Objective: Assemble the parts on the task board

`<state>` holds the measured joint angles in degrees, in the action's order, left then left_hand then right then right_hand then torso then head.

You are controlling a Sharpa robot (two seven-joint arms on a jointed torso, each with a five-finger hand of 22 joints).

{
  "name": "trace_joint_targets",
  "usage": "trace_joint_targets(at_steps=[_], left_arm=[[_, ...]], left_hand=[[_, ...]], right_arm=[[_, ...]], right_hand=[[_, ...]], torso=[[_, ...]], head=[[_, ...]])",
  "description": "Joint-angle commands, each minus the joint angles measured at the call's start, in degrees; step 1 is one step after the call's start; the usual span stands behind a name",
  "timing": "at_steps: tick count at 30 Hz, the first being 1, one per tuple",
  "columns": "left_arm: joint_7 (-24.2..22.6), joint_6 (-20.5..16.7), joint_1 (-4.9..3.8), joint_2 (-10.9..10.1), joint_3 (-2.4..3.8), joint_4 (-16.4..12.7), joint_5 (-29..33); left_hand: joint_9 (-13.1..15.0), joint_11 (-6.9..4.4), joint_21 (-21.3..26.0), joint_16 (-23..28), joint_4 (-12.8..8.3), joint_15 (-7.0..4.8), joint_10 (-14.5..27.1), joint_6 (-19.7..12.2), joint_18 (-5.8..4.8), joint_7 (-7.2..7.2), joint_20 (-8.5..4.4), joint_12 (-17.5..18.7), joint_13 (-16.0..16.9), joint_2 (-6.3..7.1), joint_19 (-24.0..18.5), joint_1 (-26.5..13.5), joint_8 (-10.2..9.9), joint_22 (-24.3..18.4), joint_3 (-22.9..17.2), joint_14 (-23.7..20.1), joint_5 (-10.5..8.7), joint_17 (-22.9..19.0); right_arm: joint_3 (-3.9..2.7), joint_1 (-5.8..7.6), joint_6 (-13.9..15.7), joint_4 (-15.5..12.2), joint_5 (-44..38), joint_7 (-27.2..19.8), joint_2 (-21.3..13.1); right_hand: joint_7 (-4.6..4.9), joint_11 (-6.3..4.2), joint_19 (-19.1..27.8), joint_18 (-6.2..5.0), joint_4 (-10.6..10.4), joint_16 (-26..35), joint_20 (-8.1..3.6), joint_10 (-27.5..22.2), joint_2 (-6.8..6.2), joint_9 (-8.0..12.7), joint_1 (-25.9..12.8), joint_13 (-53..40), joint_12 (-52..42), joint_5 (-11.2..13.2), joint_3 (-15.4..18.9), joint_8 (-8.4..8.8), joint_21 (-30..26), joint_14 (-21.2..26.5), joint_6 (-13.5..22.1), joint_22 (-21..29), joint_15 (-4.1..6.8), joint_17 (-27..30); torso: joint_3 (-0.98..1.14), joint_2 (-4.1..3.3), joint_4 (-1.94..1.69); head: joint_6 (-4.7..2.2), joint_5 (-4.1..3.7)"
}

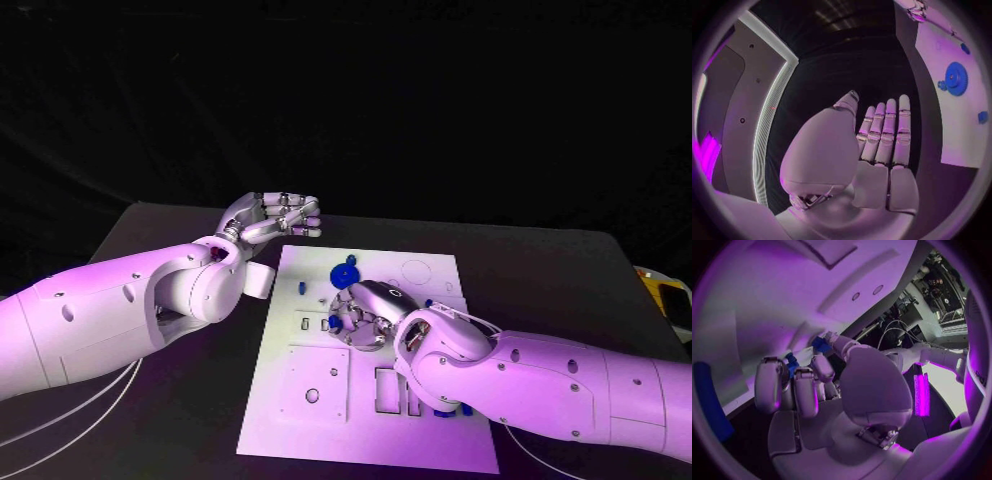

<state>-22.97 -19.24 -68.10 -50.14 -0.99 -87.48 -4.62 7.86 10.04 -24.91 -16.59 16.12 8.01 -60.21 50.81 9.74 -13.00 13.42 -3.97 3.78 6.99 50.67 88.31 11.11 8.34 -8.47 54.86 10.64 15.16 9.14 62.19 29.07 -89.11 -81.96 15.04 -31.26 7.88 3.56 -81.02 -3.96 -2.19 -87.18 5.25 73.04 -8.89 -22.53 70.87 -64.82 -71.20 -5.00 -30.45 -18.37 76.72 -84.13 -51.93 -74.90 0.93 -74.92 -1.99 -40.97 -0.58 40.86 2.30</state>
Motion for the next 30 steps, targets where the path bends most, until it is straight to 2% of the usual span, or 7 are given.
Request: trace_joint_targets(at_steps=[1, 4, 9, 14, 20, 23, 30], left_arm=[[-0.3, 0.9, -0.04, 0.1, 0.04, -0.1, 0.1], [-0.3, 0.9, -0.04, 0.1, 0.04, -0.1, 0.1], [-0.3, 0.9, -0.04, 0.1, 0.04, -0.1, 0.1], [-0.3, 0.8, -0.04, 0.0, 0.03, -0.1, 0.1], [-0.2, 0.8, -0.04, 0.0, 0.03, -0.1, 0.1], [-0.2, 0.8, -0.04, 0.0, 0.03, -0.1, 0.1], [-0.1, 0.9, -0.04, -0.1, 0.01, -0.1, 0.0]], left_hand=[[-0.1, 0.26, -0.2, 0.3, 0.3, -0.11, 0.3, -0.3, 0.56, -0.35, 0.16, 0.1, 0.1, 0.05, -0.4, -0.1, -0.3, 0.1, -0.1, -0.3, -0.2, 0.1], [-0.1, 0.26, -0.2, 0.3, 0.3, -0.11, 0.3, -0.3, 0.56, -0.35, 0.16, 0.1, 0.1, 0.05, -0.4, -0.1, -0.3, 0.1, -0.1, -0.3, -0.2, 0.1], [-0.1, 0.26, -0.3, 0.3, 0.2, -0.1, 0.3, -0.3, 0.58, -0.34, 0.18, 0.1, 0.1, 0.04, -0.5, 0.0, -0.3, 0.1, -0.1, -0.4, -0.19, 0.1], [-0.1, 0.26, -0.3, 0.3, 0.2, -0.1, 0.3, -0.3, 0.58, -0.34, 0.18, 0.1, 0.1, 0.04, -0.5, 0.0, -0.3, 0.1, -0.1, -0.4, -0.19, 0.1], [-0.1, 0.25, -0.3, 0.3, 0.2, -0.11, 0.3, -0.3, 0.58, -0.33, 0.18, 0.1, 0.1, 0.05, -0.5, 0.0, -0.3, 0.1, -0.1, -0.4, -0.21, 0.2], [-0.1, 0.25, -0.3, 0.3, 0.2, -0.11, 0.3, -0.3, 0.58, -0.33, 0.18, 0.1, 0.1, 0.05, -0.5, 0.0, -0.3, 0.1, -0.1, -0.4, -0.21, 0.2], [-0.1, 0.25, -0.3, 0.3, 0.1, -0.11, 0.3, -0.3, 0.59, -0.32, 0.19, 0.1, 0.1, 0.06, -0.6, 0.1, -0.3, 0.1, -0.1, -0.4, -0.22, 0.2]], right_arm=[[0.01, -0.08, 2.3, -0.3, -0.6, -1.1, -0.1], [0.01, -0.11, 3.2, -0.4, 0.0, -1.8, -0.2], [0.01, -0.13, 3.9, -0.5, 1.1, -2.9, -0.4], [0.01, -0.14, 4.2, -0.6, 2.3, -3.6, -0.6], [0.01, -0.14, 4.2, -0.6, 4.4, -4.3, -0.7], [0.01, -0.14, 4.2, -0.6, 5.3, -4.6, -0.8], [0.01, -0.16, 5.6, -0.8, 7.1, -6.0, -1.1]], right_hand=[[0.04, -0.4, -0.1, 0.3, 0.0, 0.2, 0.14, 0.1, 0.47, -0.1, 0.1, -0.1, -0.4, 0.1, -0.4, -0.24, 0.4, -3.8, -0.5, -3.9, -0.11, -5.3], [-0.01, -0.44, -0.1, 0.28, 0.1, 0.2, 0.12, -0.1, 0.48, -0.1, 0.2, 0.2, -0.2, 0.1, -0.4, -0.29, 0.3, -3.8, -0.6, -3.8, -0.08, -5.3], [-0.09, -0.57, 0.6, 0.03, 0.5, 0.4, -0.05, -4.3, 0.25, -0.1, 0.3, 7.0, 5.6, 0.2, -0.9, -0.42, -0.7, -3.6, -0.5, -3.1, 0.09, -4.8], [-0.07, -0.6, 0.7, -0.02, 0.6, 0.5, -0.11, -5.5, 0.1, 0.0, 0.2, 9.6, 7.9, 0.2, -1.2, -0.44, -1.0, -3.6, -0.4, -3.0, 0.12, -4.6], [-0.24, -0.8, 0.6, -0.03, 0.8, 0.9, -0.27, -11.3, -0.17, 0.0, 0.0, 22.9, 20.9, 0.3, -2.4, -0.74, -1.3, -3.4, -0.6, -3.0, 0.31, -3.8], [-0.31, -0.92, 0.5, 0.01, 1.0, 1.3, -0.41, -10.8, -0.43, 0.0, -0.1, 26.4, 25.5, 0.4, -3.2, -0.86, -1.3, -3.3, -0.7, -3.2, 0.43, -3.1], [-0.35, -0.96, 0.3, 0.08, 1.1, 1.4, -0.43, -10.3, -0.55, 0.0, -0.2, 26.7, 25.9, 0.5, -3.2, -0.92, -1.0, -3.2, -0.8, -3.5, 0.46, -2.9]], torso=[[0.0, 0.01, -0.02], [0.01, 0.01, 0.0], [-0.03, 0.01, 0.0], [-0.04, -0.01, -0.03], [-0.03, -0.02, 0.0], [0.0, -0.01, 0.0], [0.04, -0.01, -0.01]], head=[[0.0, 0.01], [-0.03, 0.02], [0.01, 0.05], [-0.02, 0.04], [0.05, 0.14], [0.07, 0.15], [0.06, 0.24]])
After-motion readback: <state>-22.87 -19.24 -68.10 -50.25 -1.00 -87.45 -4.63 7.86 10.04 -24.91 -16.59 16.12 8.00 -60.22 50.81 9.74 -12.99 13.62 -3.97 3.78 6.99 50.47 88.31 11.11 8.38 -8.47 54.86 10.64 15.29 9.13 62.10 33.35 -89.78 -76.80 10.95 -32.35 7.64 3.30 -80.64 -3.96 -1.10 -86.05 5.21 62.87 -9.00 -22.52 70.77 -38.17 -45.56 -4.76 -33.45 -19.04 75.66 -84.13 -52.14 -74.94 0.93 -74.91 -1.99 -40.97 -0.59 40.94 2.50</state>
